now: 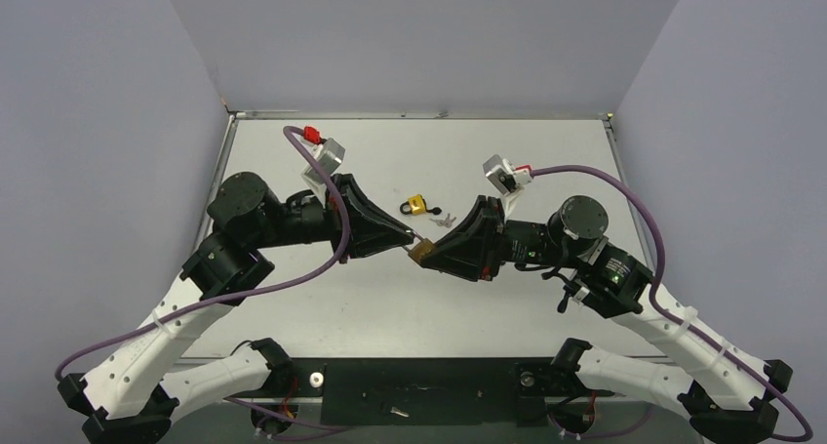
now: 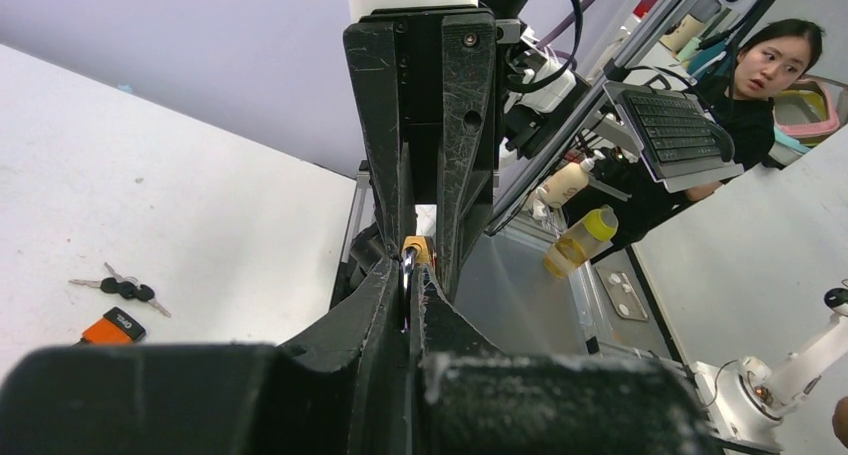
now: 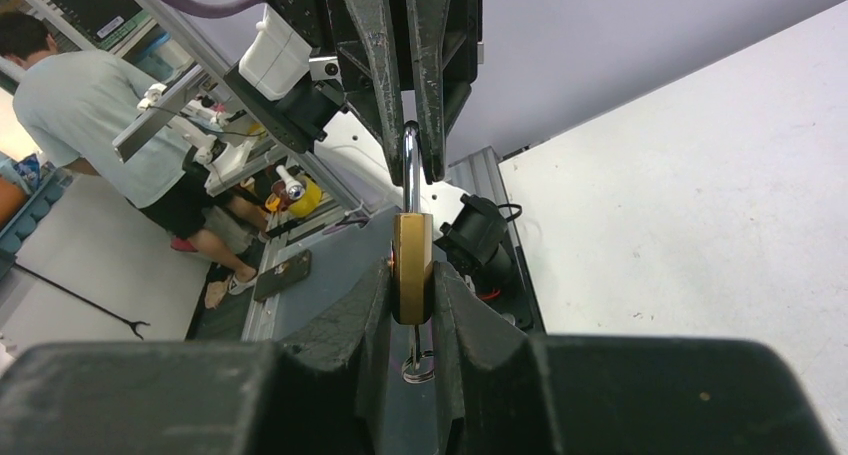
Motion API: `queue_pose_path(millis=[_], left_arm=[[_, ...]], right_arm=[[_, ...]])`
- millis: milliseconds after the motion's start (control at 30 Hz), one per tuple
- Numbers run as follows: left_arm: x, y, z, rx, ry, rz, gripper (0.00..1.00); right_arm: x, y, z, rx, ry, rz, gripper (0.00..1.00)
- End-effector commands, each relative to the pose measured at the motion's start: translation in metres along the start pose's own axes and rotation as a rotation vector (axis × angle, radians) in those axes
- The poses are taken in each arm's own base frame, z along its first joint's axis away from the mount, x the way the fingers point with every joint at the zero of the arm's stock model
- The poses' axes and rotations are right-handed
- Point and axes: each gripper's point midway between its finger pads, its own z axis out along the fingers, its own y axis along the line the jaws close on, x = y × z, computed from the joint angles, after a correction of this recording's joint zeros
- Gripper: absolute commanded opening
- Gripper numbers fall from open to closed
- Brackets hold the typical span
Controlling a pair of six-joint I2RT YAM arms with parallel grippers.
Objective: Lock with the key
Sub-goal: Lock the lock.
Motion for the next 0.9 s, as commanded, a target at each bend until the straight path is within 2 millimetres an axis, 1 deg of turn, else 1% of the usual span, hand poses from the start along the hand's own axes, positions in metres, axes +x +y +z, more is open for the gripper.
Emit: queue_pose_path(millis=[0, 233, 333, 500, 633, 733, 767, 800, 867], left_arm=[[0.037, 0.000, 0.001, 0.014, 0.113, -0.049, 0.00], [0.049, 0.002, 0.006, 0.005, 0.119, -0.062, 0.00], [0.053, 0.004, 0.008, -0.011, 0.119, -0.064, 0.00], [0.064, 0.014, 0.011, -0.081, 0.146, -0.057, 0.00], [0.072, 0.021, 0.011, -0.147, 0.178, -0.037, 0.00], [0.082, 0.026, 0.009, -0.197, 0.221, -0.027, 0.00], [0.080, 0.030, 0.009, -0.223, 0.219, -0.012, 0.00], [0.086, 0.035, 0.008, -0.257, 0.239, -0.012, 0.00], [0.089, 0.040, 0.006, -0.298, 0.258, 0.005, 0.00]], right_arm=[[-0.091, 0.024, -0.003, -0.006, -0.310, -0.152, 0.00], [-0.104, 0.024, 0.003, 0.000, -0.333, -0.159, 0.00], [-0.109, 0.019, 0.007, 0.017, -0.336, -0.166, 0.00], [-0.119, 0.018, 0.008, 0.042, -0.339, -0.194, 0.00], [-0.121, 0.013, 0.009, 0.080, -0.323, -0.208, 0.00], [-0.118, 0.005, 0.010, 0.118, -0.301, -0.214, 0.00], [-0.120, 0.005, 0.009, 0.123, -0.302, -0.217, 0.00], [-0.121, 0.003, 0.008, 0.139, -0.297, -0.224, 0.00], [-0.120, -0.001, 0.008, 0.167, -0.282, -0.233, 0.00]])
